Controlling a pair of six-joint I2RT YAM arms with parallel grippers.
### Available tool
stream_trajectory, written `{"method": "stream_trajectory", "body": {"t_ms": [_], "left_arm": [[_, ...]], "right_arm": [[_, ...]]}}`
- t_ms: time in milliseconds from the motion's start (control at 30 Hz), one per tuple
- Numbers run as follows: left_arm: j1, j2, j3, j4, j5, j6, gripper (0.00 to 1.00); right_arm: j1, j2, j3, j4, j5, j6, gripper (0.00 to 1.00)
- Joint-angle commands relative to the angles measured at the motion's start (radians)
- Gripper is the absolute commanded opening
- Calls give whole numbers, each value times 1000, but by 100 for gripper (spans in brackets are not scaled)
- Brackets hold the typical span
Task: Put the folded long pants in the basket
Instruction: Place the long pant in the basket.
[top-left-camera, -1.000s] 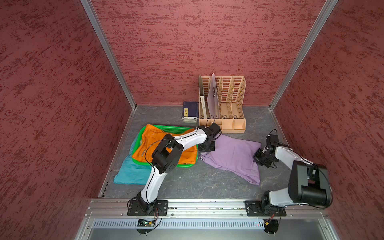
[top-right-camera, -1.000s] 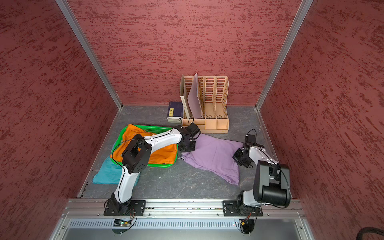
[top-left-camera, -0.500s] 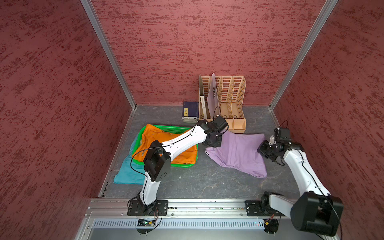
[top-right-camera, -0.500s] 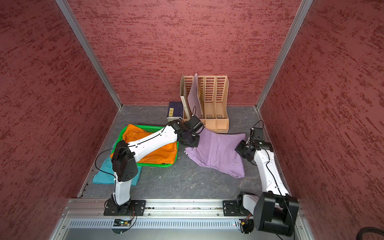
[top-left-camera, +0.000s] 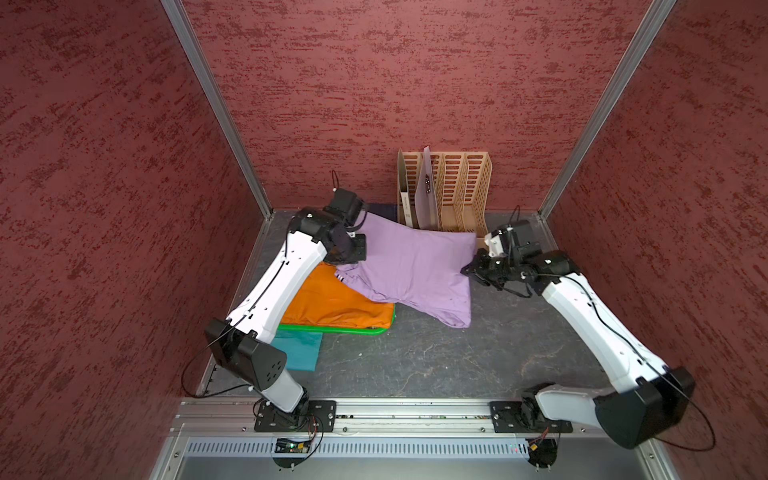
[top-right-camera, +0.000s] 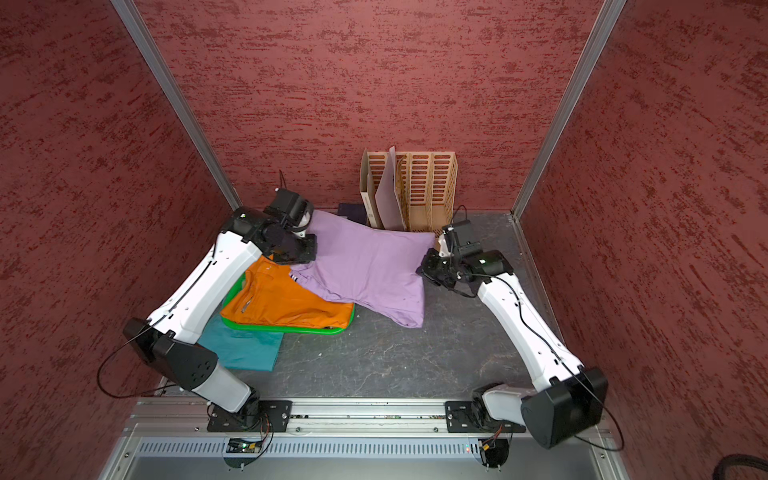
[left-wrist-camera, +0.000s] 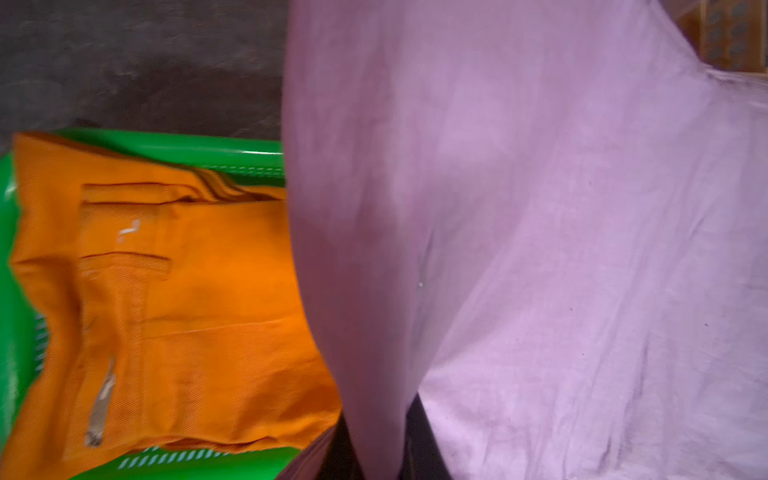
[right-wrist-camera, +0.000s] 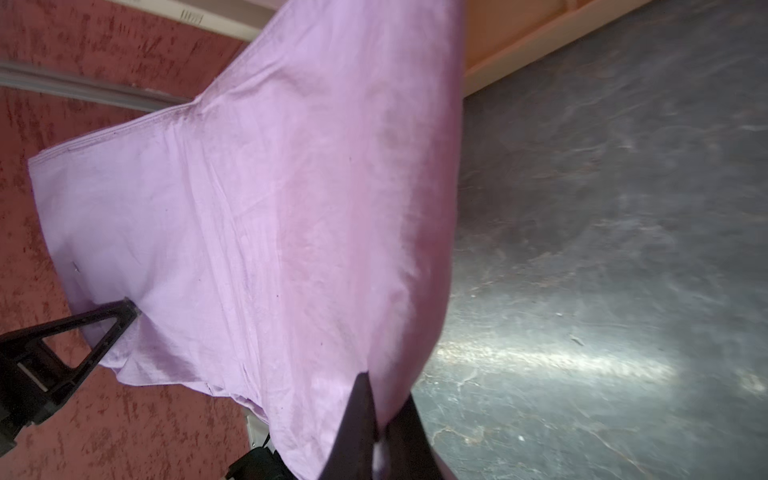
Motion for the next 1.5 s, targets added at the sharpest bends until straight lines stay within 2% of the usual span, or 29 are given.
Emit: {"method": "stream_trajectory", "body": {"t_ms": [0,100,167,267,400,533,667,800,967,1200,1333,1400,1467], "left_arm": [[119,-12,-28,-34,-52,72,0],[244,-22,-77,12,-24,102,0],[303,-10,-93,2,-81,122,0],[366,-4,-112,-6,-119,138,0],[451,-32,-175,30,-47,132,0],[512,-38,-220,70,-48,135,0],[539,17,-209,71,-81,138,0],[539,67,-204,81,-32,139,0],[540,53,-283,129,-27,126,0],[541,48,-290,138,-96,105,0],[542,64,-264,118,-74,99,15],[542,49,-256,120,-56,93,44],[540,20,-251,121,-49,87,61]], "right_arm": [[107,122,105,76,60,75,0],[192,246,202,102,85,99,0],[248,321,266,105,109,103,0],[312,406,322,122,125,118,0],[370,486,366,131,119,137,0],[397,515,385,121,133,139,0],[398,521,383,115,140,136,0],[397,538,387,106,163,119,0],[395,546,332,125,178,125,0],[395,536,260,135,185,115,0],[392,527,218,184,174,112,0],[384,527,209,216,139,93,4],[377,509,205,235,123,50,34]]}}
